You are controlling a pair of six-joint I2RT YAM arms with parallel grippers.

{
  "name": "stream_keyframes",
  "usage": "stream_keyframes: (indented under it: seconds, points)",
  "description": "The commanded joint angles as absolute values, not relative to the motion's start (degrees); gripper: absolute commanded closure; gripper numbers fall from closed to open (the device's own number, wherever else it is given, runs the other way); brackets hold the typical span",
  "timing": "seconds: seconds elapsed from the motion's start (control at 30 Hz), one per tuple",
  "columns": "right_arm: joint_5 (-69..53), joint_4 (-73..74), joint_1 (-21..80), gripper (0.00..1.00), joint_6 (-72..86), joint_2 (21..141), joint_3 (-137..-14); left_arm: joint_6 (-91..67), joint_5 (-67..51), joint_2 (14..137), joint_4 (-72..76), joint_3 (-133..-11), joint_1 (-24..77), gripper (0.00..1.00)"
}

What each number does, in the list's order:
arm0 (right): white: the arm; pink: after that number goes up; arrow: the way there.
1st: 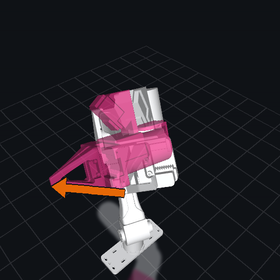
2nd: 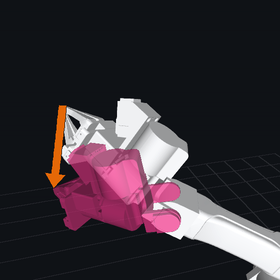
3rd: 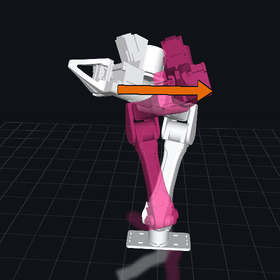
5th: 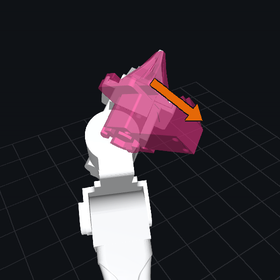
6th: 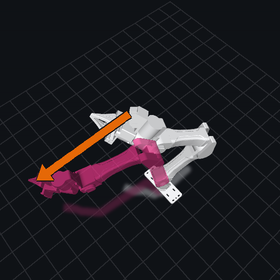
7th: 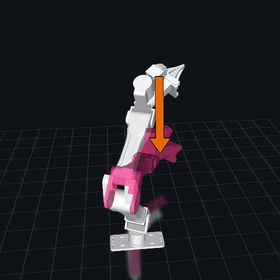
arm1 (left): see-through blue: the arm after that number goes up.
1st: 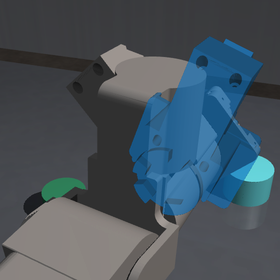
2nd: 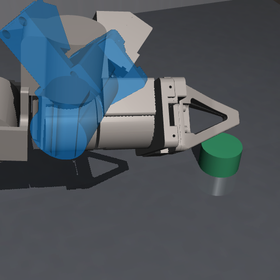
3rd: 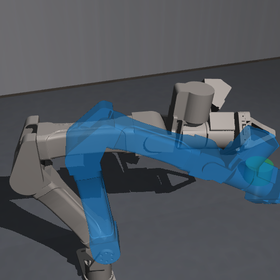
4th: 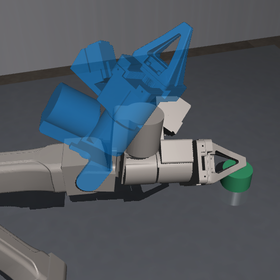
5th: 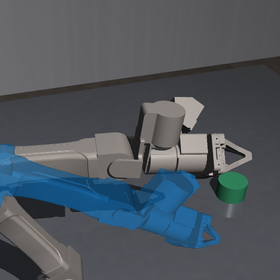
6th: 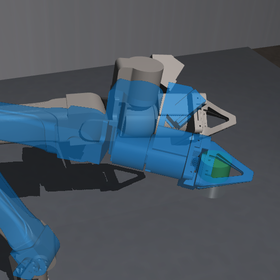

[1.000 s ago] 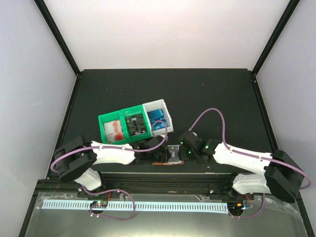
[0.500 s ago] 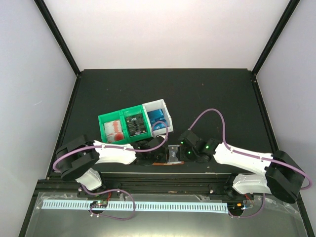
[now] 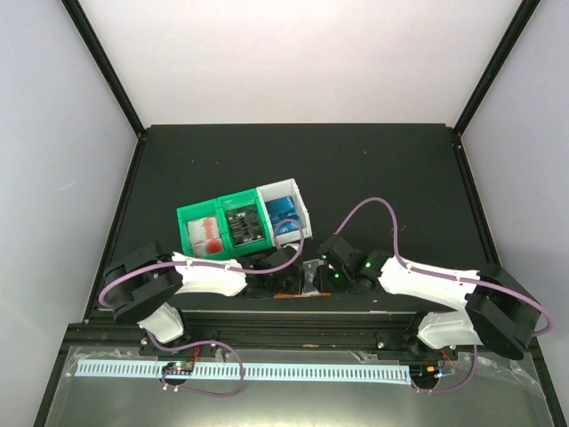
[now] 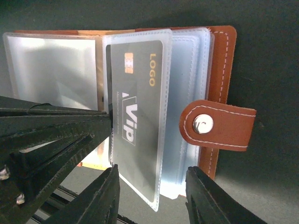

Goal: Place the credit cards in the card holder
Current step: Insert the credit card into the card holder.

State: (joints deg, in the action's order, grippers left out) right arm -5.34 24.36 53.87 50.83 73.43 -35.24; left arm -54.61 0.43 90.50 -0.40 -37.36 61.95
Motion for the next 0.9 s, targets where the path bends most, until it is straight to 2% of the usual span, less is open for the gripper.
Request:
stream_keyframes:
  seconds: [0.0, 0.17, 0.57, 0.87]
  points:
    - [-6.77, 21.75, 53.79, 0.61, 50.00, 74.79, -34.83, -54.79, 1.51, 92.10, -2.01, -36.22, 62.24, 0.98]
    - [-8.17, 19.85, 53.77, 0.67, 49.91, 76.14, -34.59, -54.82, 1.54, 92.03, -1.81, -36.12, 62.25, 0.98]
    - [-9.67, 14.28, 53.79, 0.70, 53.20, 78.45, -33.76, -54.25, 2.31, 89.11, -1.91, -35.68, 62.23, 0.98]
    - [-9.48, 14.18, 53.78, 0.74, 51.25, 81.12, -35.89, -51.94, 4.96, 81.90, -6.44, -36.96, 60.91, 0.83]
